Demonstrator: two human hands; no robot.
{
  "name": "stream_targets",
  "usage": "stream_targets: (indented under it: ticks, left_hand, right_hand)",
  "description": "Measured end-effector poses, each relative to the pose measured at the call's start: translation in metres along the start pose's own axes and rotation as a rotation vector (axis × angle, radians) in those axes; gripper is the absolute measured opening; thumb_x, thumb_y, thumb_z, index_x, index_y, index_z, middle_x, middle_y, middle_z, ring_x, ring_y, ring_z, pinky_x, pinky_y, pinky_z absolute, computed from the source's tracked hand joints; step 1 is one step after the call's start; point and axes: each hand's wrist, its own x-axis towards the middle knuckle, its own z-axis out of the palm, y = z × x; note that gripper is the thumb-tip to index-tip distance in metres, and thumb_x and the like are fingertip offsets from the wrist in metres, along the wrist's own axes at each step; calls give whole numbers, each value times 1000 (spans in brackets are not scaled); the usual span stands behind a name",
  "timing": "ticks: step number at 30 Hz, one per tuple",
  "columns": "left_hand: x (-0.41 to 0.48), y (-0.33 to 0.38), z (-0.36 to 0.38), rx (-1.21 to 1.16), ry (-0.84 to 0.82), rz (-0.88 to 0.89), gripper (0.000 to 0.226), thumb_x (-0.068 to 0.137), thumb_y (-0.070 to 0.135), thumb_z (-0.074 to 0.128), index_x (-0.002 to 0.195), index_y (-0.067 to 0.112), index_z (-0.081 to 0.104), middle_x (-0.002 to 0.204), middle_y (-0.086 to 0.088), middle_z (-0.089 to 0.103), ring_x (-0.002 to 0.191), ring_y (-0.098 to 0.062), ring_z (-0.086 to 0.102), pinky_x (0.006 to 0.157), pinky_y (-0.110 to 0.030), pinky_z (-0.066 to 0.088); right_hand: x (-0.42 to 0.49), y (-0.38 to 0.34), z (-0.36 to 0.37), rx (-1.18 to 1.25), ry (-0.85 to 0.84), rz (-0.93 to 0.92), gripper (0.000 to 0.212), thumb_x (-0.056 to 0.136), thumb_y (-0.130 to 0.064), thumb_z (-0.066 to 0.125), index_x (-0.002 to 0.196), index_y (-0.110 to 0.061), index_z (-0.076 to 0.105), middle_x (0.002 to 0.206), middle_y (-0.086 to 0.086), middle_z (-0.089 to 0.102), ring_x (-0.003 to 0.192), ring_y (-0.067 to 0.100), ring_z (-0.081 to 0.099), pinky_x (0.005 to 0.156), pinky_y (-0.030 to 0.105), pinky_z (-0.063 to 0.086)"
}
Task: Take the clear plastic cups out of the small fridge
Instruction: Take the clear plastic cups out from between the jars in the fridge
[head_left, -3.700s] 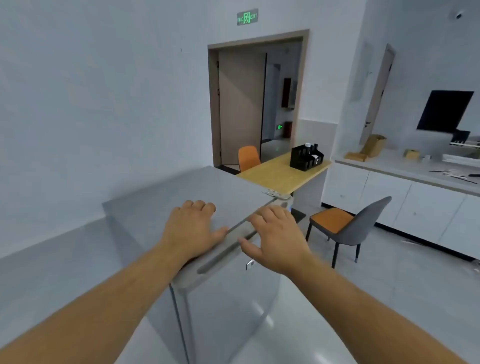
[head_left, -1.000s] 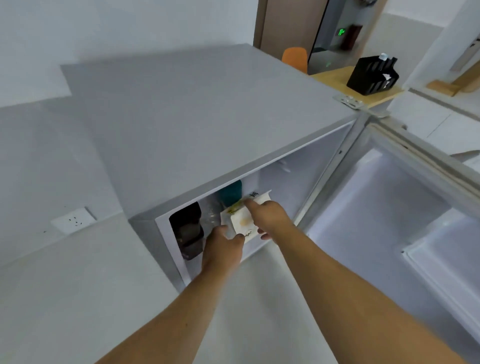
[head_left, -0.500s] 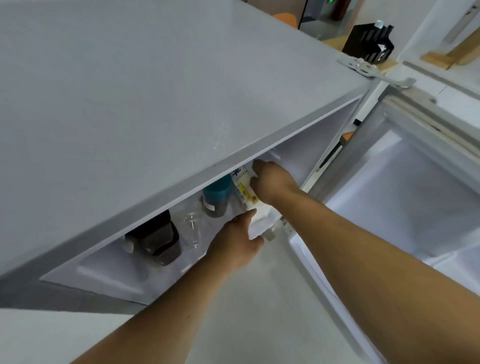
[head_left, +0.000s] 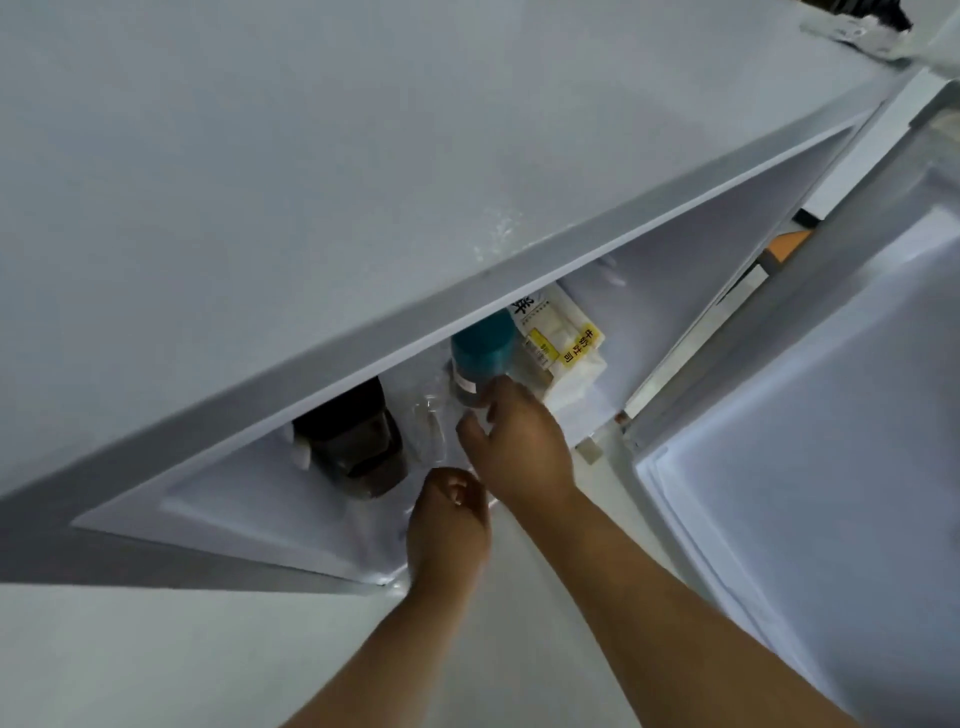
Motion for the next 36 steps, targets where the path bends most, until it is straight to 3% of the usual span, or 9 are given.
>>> stream_targets:
  ticks: [2,4,9,13,17,21,25,32,36]
  left_hand:
    - [4,-7,-7,-123,-6,-158,14,94,13,60,95,27,62,97,3,70,99,-28,69,88,-43,56]
    - [9,-10,-12,-212,6,-231,20,96,10,54,99,28,62,103,4,69,104,-28,69,95,-48,55]
    - [18,-10,-16,-316,23,-287,14,98,17,54,104,27,61,113,-13,70,109,-38,67,97,-58,54]
    - [23,-6,-15,-353,17,-297,22,101,14,51,97,34,60,117,-15,69,112,-39,66,99,-59,53]
    - [22,-3,-15,-386,4,-306,26,101,12,50,93,35,60,113,-15,69,110,-40,67,98,-60,53]
    - [19,1,-17,-402,-23,-295,22,99,14,50,94,32,62,111,-13,71,108,-38,68,97,-59,54]
    - [13,2,-17,-460,-47,-330,19,96,12,52,99,22,68,96,-4,78,93,-27,75,89,-44,58]
    - [6,7,-17,-341,-55,-255,5,96,32,59,97,31,65,98,5,76,92,-18,73,91,-50,60]
    - [4,14,-15,-378,-106,-262,23,84,46,64,101,31,62,89,18,76,82,-10,75,89,-47,60]
  right_hand:
    - [5,3,22,137,-204,241,55,87,-58,63,132,-29,53,117,-5,65,95,16,64,72,26,49]
    - [12,6,39,199,-276,353,70,85,-64,64,142,-28,46,125,-1,64,103,21,64,74,27,45]
    - [14,-1,60,59,21,177,69,81,-63,62,132,-20,49,120,4,63,102,27,63,73,32,45]
    - [18,-5,68,110,-172,272,88,75,-73,65,138,-17,39,122,7,63,106,31,65,84,40,55]
    - [24,-4,72,226,-261,323,85,77,-61,76,138,-19,36,108,-4,63,100,24,67,85,39,56]
    - [19,0,67,231,-246,322,83,79,-57,76,139,-19,33,99,-5,62,87,18,65,71,30,48]
    - [6,9,49,308,-227,309,81,78,-58,76,139,-27,33,95,-13,59,79,11,65,64,23,49]
    - [-16,37,10,338,-277,290,69,79,-62,75,132,-37,38,108,-15,58,87,6,61,65,18,47]
    - [-23,46,-1,309,-286,258,62,81,-59,77,130,-42,43,115,-17,58,90,7,63,67,13,44]
